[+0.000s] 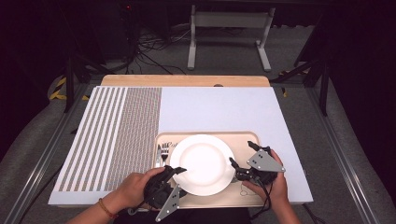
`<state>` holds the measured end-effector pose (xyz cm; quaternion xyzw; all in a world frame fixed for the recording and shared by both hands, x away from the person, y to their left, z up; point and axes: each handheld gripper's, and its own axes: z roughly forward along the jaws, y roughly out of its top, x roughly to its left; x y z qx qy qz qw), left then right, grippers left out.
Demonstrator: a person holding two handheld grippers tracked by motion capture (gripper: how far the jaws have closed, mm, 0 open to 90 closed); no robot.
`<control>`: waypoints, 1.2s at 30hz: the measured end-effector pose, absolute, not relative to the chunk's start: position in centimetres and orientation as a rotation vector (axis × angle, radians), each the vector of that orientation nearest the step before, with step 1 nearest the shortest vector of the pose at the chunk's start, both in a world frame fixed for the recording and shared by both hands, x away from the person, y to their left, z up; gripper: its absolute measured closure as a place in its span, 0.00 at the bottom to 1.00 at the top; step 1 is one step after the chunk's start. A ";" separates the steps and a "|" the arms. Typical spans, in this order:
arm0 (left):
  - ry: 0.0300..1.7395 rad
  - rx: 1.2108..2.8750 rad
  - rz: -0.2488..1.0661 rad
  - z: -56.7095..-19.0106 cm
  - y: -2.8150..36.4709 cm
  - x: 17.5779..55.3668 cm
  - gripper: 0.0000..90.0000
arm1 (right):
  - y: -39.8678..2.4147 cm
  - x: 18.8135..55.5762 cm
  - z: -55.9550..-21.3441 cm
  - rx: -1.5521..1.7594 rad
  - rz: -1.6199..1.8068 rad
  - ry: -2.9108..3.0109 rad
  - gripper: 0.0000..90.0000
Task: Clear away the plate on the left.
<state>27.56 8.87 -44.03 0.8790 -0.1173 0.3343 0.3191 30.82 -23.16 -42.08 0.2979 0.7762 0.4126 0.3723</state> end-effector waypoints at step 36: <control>0.008 2.198 0.766 -42.0 13.3 30.9 0.14 | -23.1 30.8 -42.0 0.746 1.060 1.998 0.22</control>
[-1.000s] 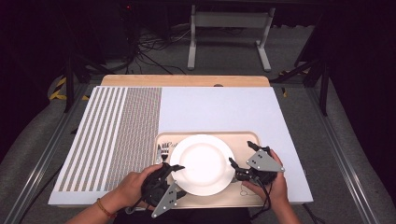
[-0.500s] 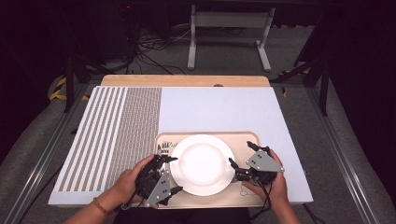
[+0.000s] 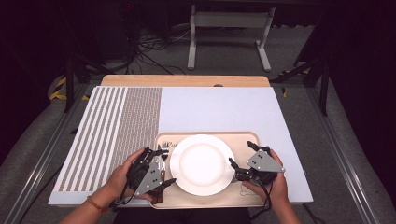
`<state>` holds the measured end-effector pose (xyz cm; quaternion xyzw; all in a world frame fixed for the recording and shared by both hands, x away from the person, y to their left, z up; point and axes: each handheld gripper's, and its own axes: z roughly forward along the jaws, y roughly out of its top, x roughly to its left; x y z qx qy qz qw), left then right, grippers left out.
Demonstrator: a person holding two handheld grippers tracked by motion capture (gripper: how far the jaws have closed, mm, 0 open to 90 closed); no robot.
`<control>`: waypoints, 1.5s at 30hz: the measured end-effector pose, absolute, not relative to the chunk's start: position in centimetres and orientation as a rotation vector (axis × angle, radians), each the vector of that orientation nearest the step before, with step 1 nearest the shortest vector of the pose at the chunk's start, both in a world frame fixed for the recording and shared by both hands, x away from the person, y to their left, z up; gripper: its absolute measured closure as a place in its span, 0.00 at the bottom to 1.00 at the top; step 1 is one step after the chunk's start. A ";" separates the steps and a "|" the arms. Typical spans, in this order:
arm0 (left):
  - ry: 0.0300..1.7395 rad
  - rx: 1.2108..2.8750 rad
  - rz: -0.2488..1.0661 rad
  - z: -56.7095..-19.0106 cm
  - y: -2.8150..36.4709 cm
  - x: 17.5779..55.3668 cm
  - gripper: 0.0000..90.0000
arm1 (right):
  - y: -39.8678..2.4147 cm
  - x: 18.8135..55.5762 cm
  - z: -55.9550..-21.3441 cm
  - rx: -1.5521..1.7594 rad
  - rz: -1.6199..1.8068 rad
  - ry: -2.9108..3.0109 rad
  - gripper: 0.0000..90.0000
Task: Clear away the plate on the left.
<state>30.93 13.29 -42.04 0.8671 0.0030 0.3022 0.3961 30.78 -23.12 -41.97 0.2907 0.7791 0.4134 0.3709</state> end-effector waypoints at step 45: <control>0.251 2.134 0.779 -41.4 20.8 31.5 0.12 | -22.9 30.6 -42.0 0.725 1.068 2.016 0.22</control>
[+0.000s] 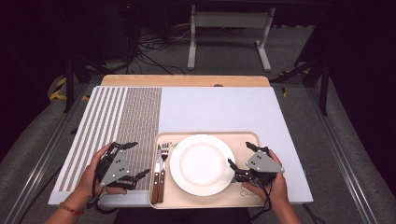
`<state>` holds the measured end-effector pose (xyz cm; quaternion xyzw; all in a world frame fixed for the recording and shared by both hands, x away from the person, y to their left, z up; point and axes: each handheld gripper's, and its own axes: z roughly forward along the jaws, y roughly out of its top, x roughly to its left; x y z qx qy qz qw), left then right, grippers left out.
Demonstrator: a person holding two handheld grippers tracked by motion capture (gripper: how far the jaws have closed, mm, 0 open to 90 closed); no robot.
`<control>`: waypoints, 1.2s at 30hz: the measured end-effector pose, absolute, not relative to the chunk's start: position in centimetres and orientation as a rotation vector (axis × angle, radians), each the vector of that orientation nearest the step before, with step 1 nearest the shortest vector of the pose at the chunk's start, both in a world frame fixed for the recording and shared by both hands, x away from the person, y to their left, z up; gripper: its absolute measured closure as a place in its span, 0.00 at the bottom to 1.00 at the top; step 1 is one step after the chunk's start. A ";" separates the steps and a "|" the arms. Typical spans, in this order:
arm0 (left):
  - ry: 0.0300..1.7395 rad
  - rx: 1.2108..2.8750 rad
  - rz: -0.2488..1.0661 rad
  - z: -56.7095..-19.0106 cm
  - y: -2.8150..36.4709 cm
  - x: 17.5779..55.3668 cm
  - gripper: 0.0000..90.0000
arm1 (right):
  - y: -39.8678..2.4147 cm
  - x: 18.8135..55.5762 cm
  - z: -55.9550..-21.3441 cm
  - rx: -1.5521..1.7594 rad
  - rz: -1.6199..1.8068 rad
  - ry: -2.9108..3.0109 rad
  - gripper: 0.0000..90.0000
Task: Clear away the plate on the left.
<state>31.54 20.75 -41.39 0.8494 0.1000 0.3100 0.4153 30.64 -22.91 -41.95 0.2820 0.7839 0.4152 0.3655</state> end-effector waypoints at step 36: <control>0.450 2.081 0.769 -42.6 26.1 31.0 0.12 | -22.9 30.1 -41.7 0.714 1.090 2.022 0.21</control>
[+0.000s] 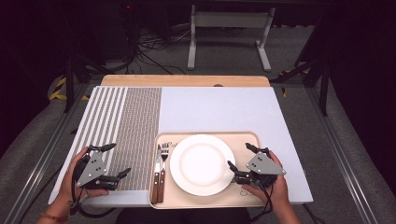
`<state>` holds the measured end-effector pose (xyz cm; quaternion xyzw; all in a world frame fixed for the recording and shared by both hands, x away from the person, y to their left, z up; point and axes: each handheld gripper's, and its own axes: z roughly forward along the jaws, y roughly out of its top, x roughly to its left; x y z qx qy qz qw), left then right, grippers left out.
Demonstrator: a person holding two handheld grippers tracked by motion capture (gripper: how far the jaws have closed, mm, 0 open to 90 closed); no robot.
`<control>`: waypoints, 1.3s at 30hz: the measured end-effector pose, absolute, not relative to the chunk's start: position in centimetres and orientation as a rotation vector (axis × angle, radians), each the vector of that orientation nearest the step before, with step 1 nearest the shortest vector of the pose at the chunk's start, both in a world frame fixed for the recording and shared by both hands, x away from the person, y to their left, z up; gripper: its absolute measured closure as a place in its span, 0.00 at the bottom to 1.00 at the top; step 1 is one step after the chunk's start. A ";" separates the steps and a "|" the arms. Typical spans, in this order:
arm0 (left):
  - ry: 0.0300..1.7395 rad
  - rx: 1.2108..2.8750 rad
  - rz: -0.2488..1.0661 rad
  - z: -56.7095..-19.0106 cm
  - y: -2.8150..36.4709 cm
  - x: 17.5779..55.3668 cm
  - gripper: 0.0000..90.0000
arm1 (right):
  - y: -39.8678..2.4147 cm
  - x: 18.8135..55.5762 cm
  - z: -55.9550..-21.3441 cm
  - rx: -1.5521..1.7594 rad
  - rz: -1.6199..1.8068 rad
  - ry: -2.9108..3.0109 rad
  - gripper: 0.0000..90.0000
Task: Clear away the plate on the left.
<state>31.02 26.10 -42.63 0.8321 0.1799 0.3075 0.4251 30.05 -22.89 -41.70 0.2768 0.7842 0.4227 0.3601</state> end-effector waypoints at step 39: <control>0.605 2.041 0.712 -44.8 28.2 29.7 0.05 | -22.9 29.2 -41.8 0.712 1.109 2.018 0.14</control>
